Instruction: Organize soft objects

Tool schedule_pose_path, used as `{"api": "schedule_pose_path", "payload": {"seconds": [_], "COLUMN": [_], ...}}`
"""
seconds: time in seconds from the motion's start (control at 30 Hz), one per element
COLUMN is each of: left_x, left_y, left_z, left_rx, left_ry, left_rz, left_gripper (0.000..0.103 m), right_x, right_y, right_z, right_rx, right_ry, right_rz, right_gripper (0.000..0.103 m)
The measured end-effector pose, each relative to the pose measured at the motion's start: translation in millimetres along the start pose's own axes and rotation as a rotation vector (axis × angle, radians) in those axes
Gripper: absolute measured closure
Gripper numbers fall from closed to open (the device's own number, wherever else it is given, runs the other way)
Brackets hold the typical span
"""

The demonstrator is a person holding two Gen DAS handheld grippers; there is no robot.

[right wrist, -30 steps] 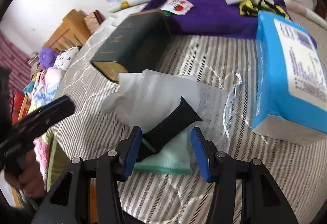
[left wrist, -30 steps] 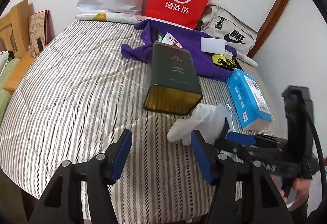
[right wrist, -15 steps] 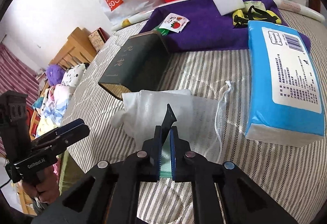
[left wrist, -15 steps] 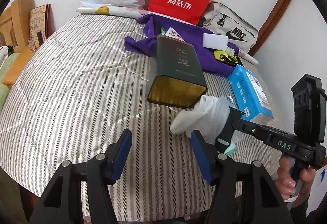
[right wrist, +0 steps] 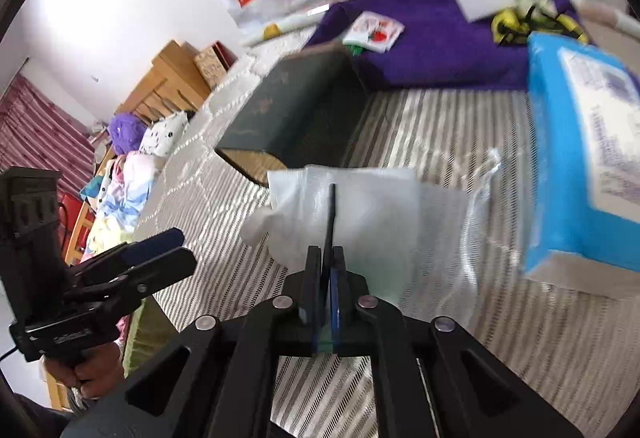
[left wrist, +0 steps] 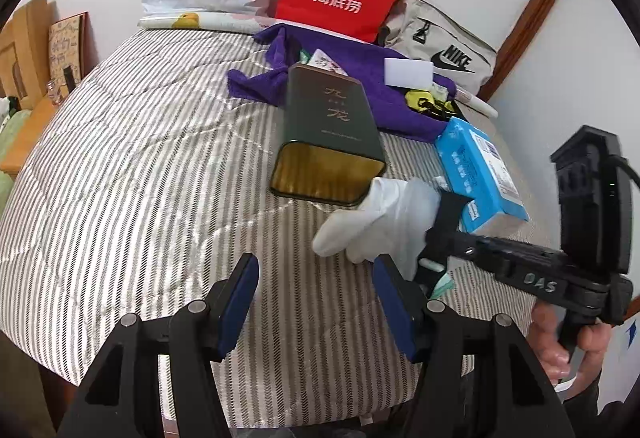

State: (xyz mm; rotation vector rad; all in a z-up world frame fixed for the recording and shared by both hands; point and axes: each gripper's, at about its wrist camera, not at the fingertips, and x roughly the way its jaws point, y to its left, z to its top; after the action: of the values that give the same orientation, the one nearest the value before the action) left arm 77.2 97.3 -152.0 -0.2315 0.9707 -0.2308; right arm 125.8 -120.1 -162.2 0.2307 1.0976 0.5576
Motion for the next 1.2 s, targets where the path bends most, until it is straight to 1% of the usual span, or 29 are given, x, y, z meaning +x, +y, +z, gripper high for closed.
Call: {"api": "schedule_pose_path", "payload": {"seconds": [0.13,0.27,0.33,0.4,0.53,0.67,0.7,0.73,0.8,0.87,0.93,1.0,1.03,1.07,1.1,1.13,1.17,1.2], "left_x": [8,17,22,29,40,37,36,36,40,48,59,70,75,78,80,82,85,85], "left_y": [-13,-28,-39,-50,-64,-76,-79,-82,-89,-96,-101,-106,-109,-111,-113,-115,-115,-116], "left_z": [-1,0,0,-1,-4,-6,-6,-6,-4,-2,1,2,2,2,1,1,1,0], "left_rx": [0.035,0.073,0.099,0.132,0.166,0.208,0.221,0.232,0.25,0.265,0.278,0.292,0.302,0.316,0.328,0.339,0.347,0.352], "left_ry": [0.008,0.011,0.013,0.015,0.034,0.019,0.013,0.01,0.009,0.014,0.019,0.035,0.036,0.03,0.025,0.02,0.016,0.012], "left_rz": [-0.022,-0.042,-0.054,-0.063,-0.069,-0.069,-0.073,-0.072,-0.069,-0.06,-0.021,0.02,0.05,0.074,0.092,0.115,0.131,0.145], "left_gripper": [0.046,0.046,0.046,0.046,0.047,0.049,0.049,0.049,0.049,0.049,0.048,0.048,0.048,0.048,0.048,0.048,0.051,0.066], "right_x": [-28,-50,-58,-58,-53,-75,-78,-80,-75,-67,-64,-65,-66,-67,-69,-71,-71,-71], "right_y": [-9,-22,-31,-40,-54,-67,-69,-74,-85,-96,-106,-111,-112,-113,-113,-113,-112,-110], "right_z": [-4,-13,-18,-24,-35,-47,-50,-55,-62,-67,-71,-73,-75,-76,-77,-78,-78,-79], "right_rx": [0.011,0.012,0.024,0.034,0.04,0.06,0.053,0.047,0.042,0.064,0.079,0.088,0.083,0.077,0.075,0.074,0.07,0.063], "right_ry": [-0.047,-0.086,-0.104,-0.094,-0.074,-0.098,-0.097,-0.092,-0.072,-0.041,-0.036,-0.043,-0.05,-0.055,-0.06,-0.071,-0.079,-0.086], "right_rz": [-0.003,-0.052,-0.06,-0.053,-0.064,-0.034,-0.047,-0.085,-0.121,-0.143,-0.152,-0.169,-0.167,-0.164,-0.169,-0.178,-0.18,-0.181], "right_gripper": [0.099,0.1,0.1,0.1,0.1,0.1,0.1,0.1,0.098,0.093,0.087,0.073,0.071,0.065,0.056,0.052,0.046,0.045]}}
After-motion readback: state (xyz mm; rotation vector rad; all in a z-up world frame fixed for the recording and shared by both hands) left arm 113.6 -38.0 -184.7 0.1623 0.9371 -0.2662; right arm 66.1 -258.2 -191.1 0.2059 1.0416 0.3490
